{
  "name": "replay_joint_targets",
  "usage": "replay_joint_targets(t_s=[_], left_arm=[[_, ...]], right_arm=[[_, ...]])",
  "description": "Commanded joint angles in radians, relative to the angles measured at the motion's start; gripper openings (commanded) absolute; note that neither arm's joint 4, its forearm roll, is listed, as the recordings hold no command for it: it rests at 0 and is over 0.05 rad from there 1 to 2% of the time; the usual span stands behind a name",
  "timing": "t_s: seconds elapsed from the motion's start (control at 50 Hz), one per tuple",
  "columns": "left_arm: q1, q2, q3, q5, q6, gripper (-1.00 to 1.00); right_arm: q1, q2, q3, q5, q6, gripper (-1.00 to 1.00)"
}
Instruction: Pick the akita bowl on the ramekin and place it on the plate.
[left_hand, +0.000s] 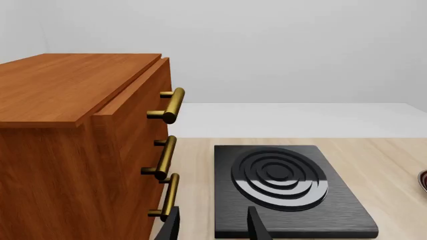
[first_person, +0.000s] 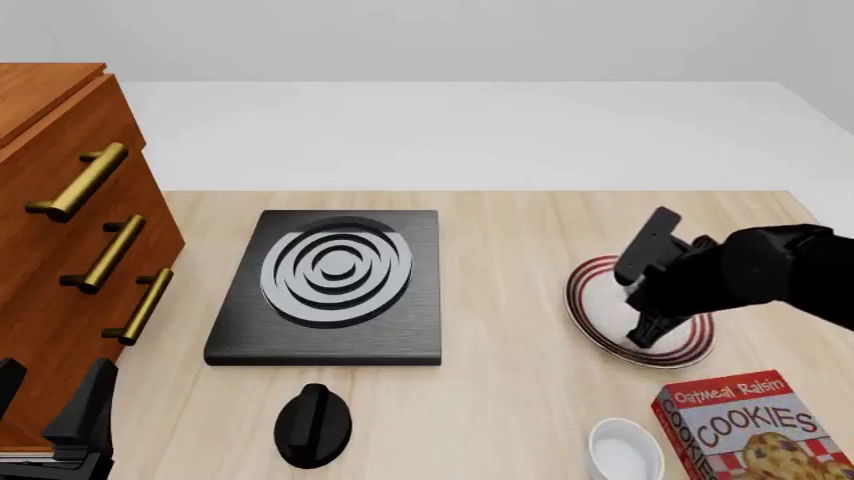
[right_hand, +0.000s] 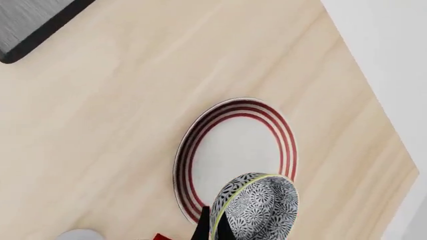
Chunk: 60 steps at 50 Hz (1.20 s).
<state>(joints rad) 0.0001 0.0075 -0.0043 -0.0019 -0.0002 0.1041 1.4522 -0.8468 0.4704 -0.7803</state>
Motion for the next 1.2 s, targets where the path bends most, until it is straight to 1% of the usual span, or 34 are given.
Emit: replay_joint_targets(t_s=[0.02, 0.04, 0.1, 0.12, 0.22, 0.34, 0.48, 0.54, 0.56, 0.58, 0.6, 0.64, 0.66, 0.7, 0.76, 0.8, 0.84, 0.86, 0.88, 0.92, 0.96, 1.04, 1.08, 1.16, 1.2], left_arm=[[0.0, 0.0, 0.0, 0.0, 0.0, 1.0], [0.0, 0.0, 0.0, 0.0, 0.0, 1.0], [0.0, 0.0, 0.0, 0.0, 0.0, 1.0], [0.0, 0.0, 0.0, 0.0, 0.0, 1.0], [0.0, 0.0, 0.0, 0.0, 0.0, 1.0], [0.0, 0.0, 0.0, 0.0, 0.0, 1.0], [0.0, 0.0, 0.0, 0.0, 0.0, 1.0], [0.0, 0.0, 0.0, 0.0, 0.0, 1.0], [0.0, 0.0, 0.0, 0.0, 0.0, 1.0], [0.0, 0.0, 0.0, 0.0, 0.0, 1.0], [0.0, 0.0, 0.0, 0.0, 0.0, 1.0], [0.0, 0.0, 0.0, 0.0, 0.0, 1.0], [0.0, 0.0, 0.0, 0.0, 0.0, 1.0], [0.0, 0.0, 0.0, 0.0, 0.0, 1.0], [0.0, 0.0, 0.0, 0.0, 0.0, 1.0], [0.0, 0.0, 0.0, 0.0, 0.0, 1.0], [0.0, 0.0, 0.0, 0.0, 0.0, 1.0], [0.0, 0.0, 0.0, 0.0, 0.0, 1.0], [0.0, -0.001, 0.0, 0.0, 0.0, 1.0], [0.0, -0.001, 0.0, 0.0, 0.0, 1.0], [0.0, -0.001, 0.0, 0.0, 0.0, 1.0], [0.001, -0.001, 0.0, 0.0, 0.0, 1.0], [0.001, -0.002, 0.0, 0.0, 0.0, 1.0], [0.001, -0.002, 0.0, 0.0, 0.0, 1.0], [0.001, -0.002, 0.0, -0.001, 0.0, 1.0]], right_arm=[[-0.052, 0.024, -0.007, -0.008, -0.006, -1.0], [-0.056, 0.026, -0.007, -0.011, -0.007, -1.0], [-0.079, 0.034, 0.011, -0.031, -0.037, -1.0], [-0.087, 0.034, 0.024, -0.037, -0.056, -1.0], [-0.088, 0.047, 0.012, -0.043, -0.051, -1.0], [-0.098, 0.063, -0.001, -0.05, -0.072, -1.0], [-0.099, 0.088, -0.026, -0.056, -0.072, -1.0], [-0.099, 0.103, -0.02, -0.064, -0.082, -1.0], [-0.096, 0.112, -0.028, -0.064, -0.071, -1.0], [-0.093, 0.119, -0.006, -0.074, -0.099, -1.0], [-0.092, 0.119, -0.011, -0.079, -0.085, -1.0], [-0.098, 0.118, -0.006, -0.088, -0.091, -1.0], [-0.09, 0.118, -0.007, -0.085, -0.082, -1.0], [-0.091, 0.118, 0.04, -0.109, -0.12, -1.0], [-0.077, 0.125, 0.014, -0.108, -0.084, -1.0], [-0.073, 0.128, 0.014, -0.118, -0.084, -1.0], [-0.058, 0.125, 0.007, -0.142, -0.07, -1.0], [-0.058, 0.13, 0.02, -0.15, -0.089, -1.0], [-0.054, 0.136, 0.009, -0.149, -0.06, -1.0], [-0.046, 0.132, 0.014, -0.169, -0.059, -1.0], [-0.042, 0.13, 0.003, -0.18, -0.025, -1.0], [-0.039, 0.144, 0.046, -0.227, -0.035, -1.0], [-0.022, 0.145, 0.048, -0.251, -0.004, -1.0], [-0.027, 0.162, 0.072, -0.281, -0.006, -1.0], [-0.026, 0.175, 0.076, -0.29, 0.001, -1.0]])
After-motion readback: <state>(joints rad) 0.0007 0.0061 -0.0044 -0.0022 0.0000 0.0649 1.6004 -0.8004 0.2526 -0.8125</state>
